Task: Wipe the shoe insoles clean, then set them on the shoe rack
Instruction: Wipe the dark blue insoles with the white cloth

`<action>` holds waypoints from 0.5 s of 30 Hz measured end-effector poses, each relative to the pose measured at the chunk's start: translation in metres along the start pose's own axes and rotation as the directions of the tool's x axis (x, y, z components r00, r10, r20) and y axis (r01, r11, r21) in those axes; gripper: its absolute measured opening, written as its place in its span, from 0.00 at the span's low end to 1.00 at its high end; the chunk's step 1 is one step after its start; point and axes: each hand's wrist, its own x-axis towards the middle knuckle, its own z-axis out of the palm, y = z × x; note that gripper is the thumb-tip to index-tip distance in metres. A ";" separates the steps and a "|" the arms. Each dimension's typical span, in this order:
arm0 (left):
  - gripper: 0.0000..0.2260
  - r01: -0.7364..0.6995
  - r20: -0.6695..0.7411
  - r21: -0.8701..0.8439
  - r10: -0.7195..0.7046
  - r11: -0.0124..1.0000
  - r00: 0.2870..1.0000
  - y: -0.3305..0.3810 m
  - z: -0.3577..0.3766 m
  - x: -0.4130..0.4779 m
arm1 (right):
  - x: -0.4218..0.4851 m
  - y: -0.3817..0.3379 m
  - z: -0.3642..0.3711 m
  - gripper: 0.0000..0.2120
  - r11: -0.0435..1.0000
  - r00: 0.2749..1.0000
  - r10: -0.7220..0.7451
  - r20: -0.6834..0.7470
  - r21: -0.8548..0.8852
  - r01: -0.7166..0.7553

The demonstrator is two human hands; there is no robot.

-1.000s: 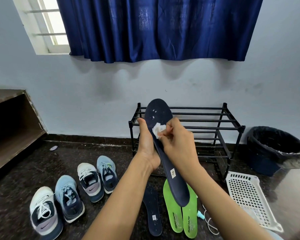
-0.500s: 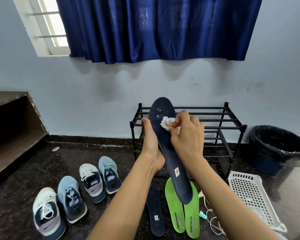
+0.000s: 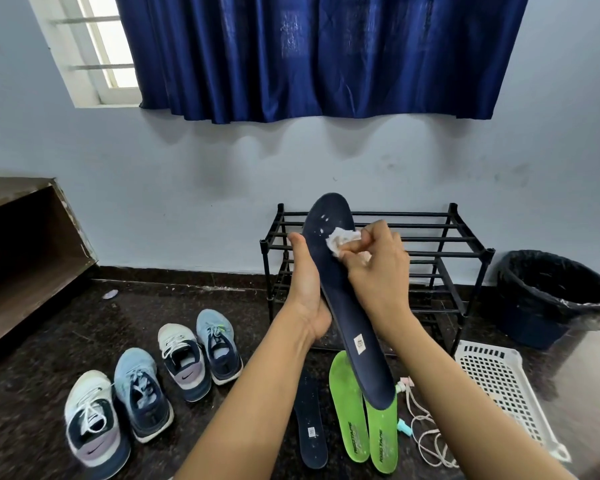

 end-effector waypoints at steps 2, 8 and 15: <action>0.40 -0.016 -0.030 -0.022 0.016 1.000 0.999 0.004 -0.003 0.002 | -0.010 -0.006 0.005 0.19 0.992 0.995 0.031 0.100 0.118 -0.042; 0.42 -0.009 -0.025 -0.065 0.007 0.998 1.000 0.012 -0.011 0.002 | -0.016 -0.006 0.003 0.17 0.986 0.978 -0.102 0.180 -0.115 0.123; 0.38 -0.041 0.018 -0.091 0.043 0.995 0.999 0.001 -0.002 0.001 | -0.004 -0.009 0.002 0.14 0.988 0.993 -0.096 -0.073 -0.129 0.086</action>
